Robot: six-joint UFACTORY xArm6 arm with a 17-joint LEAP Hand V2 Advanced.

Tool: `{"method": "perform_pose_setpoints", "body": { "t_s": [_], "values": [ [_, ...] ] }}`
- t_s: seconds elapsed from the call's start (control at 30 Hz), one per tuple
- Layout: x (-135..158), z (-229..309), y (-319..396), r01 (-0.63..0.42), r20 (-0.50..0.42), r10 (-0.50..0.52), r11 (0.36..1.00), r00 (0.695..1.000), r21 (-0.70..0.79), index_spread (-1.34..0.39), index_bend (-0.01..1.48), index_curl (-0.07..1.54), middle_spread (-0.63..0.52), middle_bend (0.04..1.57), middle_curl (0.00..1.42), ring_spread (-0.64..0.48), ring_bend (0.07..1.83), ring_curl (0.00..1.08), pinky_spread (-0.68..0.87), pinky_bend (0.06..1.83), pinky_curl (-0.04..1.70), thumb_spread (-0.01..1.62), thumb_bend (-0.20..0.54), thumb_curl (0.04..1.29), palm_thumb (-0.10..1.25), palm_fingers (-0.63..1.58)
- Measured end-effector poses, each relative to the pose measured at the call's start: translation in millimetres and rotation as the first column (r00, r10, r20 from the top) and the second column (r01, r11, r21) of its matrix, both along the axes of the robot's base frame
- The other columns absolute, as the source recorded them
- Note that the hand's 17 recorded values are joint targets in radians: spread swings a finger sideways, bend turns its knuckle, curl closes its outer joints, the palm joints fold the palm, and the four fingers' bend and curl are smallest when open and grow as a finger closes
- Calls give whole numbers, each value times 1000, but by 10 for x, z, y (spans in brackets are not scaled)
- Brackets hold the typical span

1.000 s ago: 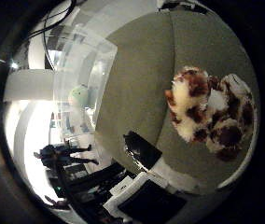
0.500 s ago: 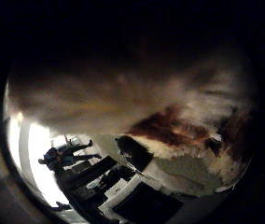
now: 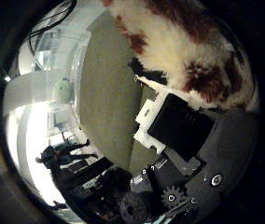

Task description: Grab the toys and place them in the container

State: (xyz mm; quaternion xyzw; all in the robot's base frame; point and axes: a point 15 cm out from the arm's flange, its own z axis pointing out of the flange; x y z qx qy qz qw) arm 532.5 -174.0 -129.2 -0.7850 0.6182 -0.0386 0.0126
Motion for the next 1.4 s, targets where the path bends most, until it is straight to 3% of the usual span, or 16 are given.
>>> {"method": "perform_pose_setpoints", "body": {
  "t_s": [0.2,0.47,0.63,0.8,1.0,1.4],
  "values": [
    [-72,719,-101,3,61,-1,1000,998,-22,-251,1133,825,-135,1307,747,-222,1370,677,-178,1578,460,1004,-10,540,1041,1149],
    [-127,1997,157,-23,102,25,999,994,-22,-225,1172,813,-123,1339,738,-214,1371,718,-165,1559,537,986,-15,608,1033,1139],
    [-138,2721,762,-62,119,55,997,991,52,-218,1183,802,-121,1349,729,-213,1368,736,-162,1541,577,986,-15,637,1031,1136],
    [-72,3273,1651,-167,188,145,980,971,110,-216,1187,793,-119,1356,720,-212,1363,747,-164,1517,612,987,-14,659,1037,1140],
    [-151,3539,2826,-308,236,266,937,935,164,-215,1193,785,-117,1363,708,-213,1356,755,-167,1498,651,985,-14,678,1040,1142],
    [-551,3452,4401,-447,259,392,871,883,203,-215,1205,779,-117,1374,699,-214,1349,768,-173,1461,713,981,-14,698,1047,1141]
  ]
}}
